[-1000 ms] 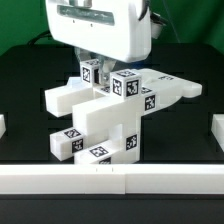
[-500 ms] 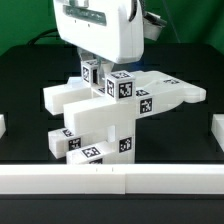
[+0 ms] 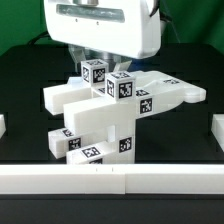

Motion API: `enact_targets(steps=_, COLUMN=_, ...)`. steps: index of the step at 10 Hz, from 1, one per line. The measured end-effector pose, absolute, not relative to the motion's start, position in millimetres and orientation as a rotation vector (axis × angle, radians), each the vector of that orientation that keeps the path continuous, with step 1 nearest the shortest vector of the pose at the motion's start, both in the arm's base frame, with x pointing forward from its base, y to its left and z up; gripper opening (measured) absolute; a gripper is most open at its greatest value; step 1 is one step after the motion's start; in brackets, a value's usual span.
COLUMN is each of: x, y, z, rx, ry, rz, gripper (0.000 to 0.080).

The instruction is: Assemble chair

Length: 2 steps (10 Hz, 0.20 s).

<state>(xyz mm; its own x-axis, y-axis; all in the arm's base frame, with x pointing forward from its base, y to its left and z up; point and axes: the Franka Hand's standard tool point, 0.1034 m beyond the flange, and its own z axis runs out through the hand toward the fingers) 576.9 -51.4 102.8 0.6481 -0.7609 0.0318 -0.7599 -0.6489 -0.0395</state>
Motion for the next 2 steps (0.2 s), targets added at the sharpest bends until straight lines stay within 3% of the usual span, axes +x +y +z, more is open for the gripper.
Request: enact_targets(steps=2, x=576.7, y=-51.4, z=102.3, rx=-2.832, ry=1.307, rz=-0.07, gripper=0.0649)
